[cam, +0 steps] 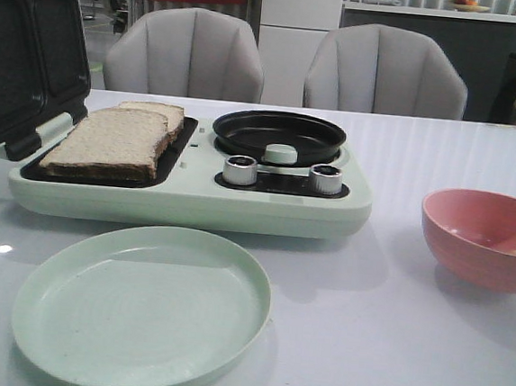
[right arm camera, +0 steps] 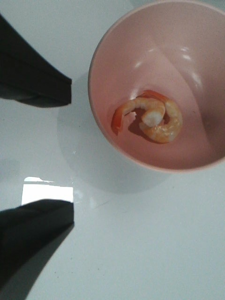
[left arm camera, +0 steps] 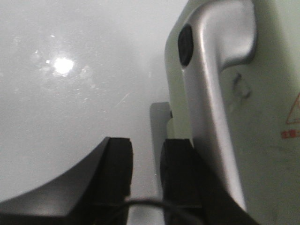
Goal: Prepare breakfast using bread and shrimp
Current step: 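Swing the sandwich maker lid down over the bread with the left gripper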
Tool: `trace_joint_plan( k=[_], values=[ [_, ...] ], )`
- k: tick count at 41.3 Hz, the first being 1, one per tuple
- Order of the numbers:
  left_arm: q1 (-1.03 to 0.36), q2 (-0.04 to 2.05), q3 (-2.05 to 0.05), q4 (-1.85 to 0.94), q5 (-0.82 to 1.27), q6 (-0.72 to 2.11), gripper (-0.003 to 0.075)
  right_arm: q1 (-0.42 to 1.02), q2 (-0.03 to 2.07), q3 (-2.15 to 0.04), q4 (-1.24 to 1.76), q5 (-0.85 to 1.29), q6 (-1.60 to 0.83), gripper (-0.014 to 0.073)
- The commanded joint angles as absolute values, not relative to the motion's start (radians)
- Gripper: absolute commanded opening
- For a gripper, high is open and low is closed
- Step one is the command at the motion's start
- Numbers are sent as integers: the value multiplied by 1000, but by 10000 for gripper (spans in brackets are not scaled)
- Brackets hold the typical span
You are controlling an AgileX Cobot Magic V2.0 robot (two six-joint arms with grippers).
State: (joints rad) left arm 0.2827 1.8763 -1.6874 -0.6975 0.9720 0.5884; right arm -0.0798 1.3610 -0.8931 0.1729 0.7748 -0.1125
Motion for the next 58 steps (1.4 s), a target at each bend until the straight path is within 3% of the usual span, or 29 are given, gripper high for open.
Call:
trace_joint_plan(
  k=[1, 24, 47, 58],
  values=[
    [261, 1823, -1737, -822, 972, 613, 260, -87, 1325, -923, 179, 750, -119, 523],
    [36, 1821, -1800, -822, 996, 621, 260, -87, 1325, -923, 179, 750, -119, 523],
    [-6, 1812, -1800, -819, 1049, 639, 260, -87, 1325, -923, 179, 750, -119, 523],
    [-135, 1750, -1800, -721, 1067, 646, 260, -87, 1325, -923, 179, 750, -119, 523]
  ],
)
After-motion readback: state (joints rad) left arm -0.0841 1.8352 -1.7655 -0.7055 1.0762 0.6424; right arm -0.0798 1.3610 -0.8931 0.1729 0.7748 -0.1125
